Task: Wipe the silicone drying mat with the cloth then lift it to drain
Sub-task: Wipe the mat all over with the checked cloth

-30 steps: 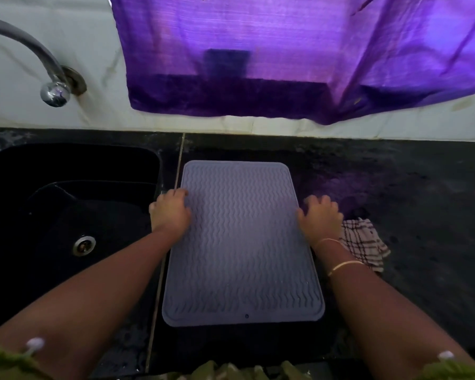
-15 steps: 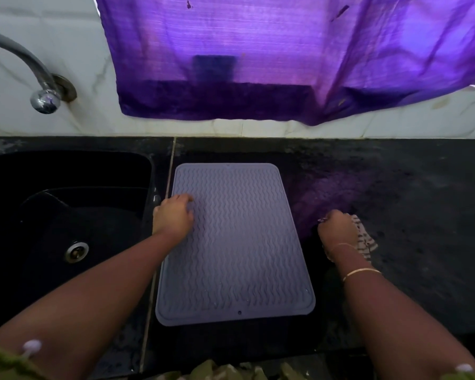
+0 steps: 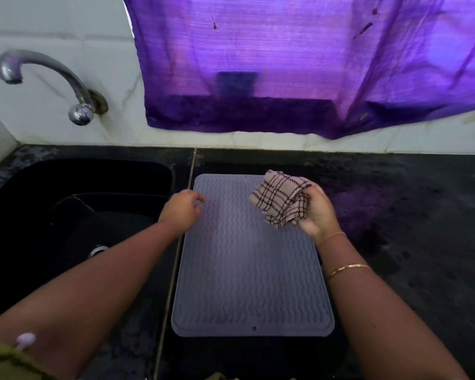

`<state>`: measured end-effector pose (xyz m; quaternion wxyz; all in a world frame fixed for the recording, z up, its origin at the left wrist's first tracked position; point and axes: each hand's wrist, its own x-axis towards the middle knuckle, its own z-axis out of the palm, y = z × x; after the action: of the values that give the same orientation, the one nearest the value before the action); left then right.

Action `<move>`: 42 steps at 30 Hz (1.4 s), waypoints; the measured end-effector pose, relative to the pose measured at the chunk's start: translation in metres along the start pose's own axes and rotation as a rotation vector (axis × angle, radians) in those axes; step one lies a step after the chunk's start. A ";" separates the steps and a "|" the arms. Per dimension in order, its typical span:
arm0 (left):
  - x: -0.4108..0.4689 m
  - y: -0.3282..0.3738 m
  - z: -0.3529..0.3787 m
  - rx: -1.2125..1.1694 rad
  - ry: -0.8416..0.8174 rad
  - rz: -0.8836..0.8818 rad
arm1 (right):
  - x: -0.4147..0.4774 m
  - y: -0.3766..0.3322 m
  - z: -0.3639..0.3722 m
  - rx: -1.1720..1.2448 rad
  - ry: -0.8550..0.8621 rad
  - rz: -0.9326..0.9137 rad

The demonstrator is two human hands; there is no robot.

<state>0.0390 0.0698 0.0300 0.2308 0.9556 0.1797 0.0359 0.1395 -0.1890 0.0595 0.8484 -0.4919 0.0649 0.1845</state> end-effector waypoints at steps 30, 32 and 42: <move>0.078 -0.031 -0.012 0.863 -0.524 0.261 | 0.105 0.118 0.132 -2.269 -0.474 -0.655; 0.078 -0.033 -0.012 0.844 -0.524 0.254 | 0.109 0.109 0.116 -2.334 -0.386 -0.637; 0.073 -0.041 -0.007 0.766 -0.503 0.235 | 0.117 0.105 0.138 -2.172 -0.089 -0.329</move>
<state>0.0931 0.1329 0.0166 -0.1076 0.9648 0.0094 -0.2397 0.1978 0.0057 0.0101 -0.0207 -0.9721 -0.2291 0.0455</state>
